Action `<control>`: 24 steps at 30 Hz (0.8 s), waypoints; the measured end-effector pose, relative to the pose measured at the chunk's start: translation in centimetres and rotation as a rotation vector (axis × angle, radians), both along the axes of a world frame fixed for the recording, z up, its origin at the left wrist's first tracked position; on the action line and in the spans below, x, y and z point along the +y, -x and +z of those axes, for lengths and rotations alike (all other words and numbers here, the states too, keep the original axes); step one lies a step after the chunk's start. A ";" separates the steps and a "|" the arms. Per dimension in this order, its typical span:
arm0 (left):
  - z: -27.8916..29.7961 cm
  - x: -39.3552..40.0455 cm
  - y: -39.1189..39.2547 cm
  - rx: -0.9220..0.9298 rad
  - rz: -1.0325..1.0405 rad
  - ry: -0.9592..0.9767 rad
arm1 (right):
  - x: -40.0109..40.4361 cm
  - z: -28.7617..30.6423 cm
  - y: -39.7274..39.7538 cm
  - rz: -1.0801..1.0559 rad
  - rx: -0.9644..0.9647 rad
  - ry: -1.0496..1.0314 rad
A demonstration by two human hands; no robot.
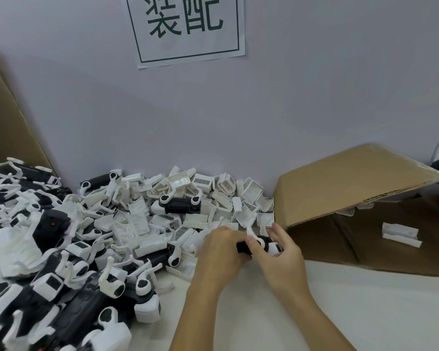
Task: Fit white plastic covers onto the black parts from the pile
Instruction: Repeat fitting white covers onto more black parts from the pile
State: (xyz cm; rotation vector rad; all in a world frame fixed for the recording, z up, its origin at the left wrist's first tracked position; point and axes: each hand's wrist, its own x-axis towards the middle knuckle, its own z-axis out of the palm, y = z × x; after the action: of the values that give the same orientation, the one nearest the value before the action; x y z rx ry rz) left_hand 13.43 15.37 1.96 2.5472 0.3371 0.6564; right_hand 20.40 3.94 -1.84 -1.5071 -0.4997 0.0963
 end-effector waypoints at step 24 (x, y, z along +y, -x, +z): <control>1.4 -0.3 -1.2 -0.482 0.231 1.232 | -0.1 0.0 1.3 -0.013 0.007 -0.155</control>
State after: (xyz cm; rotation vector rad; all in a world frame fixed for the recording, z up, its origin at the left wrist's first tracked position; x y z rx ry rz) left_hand 14.66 15.10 3.40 1.1573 0.6159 0.7762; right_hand 19.06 3.88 -1.80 -1.3577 -0.4809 0.0514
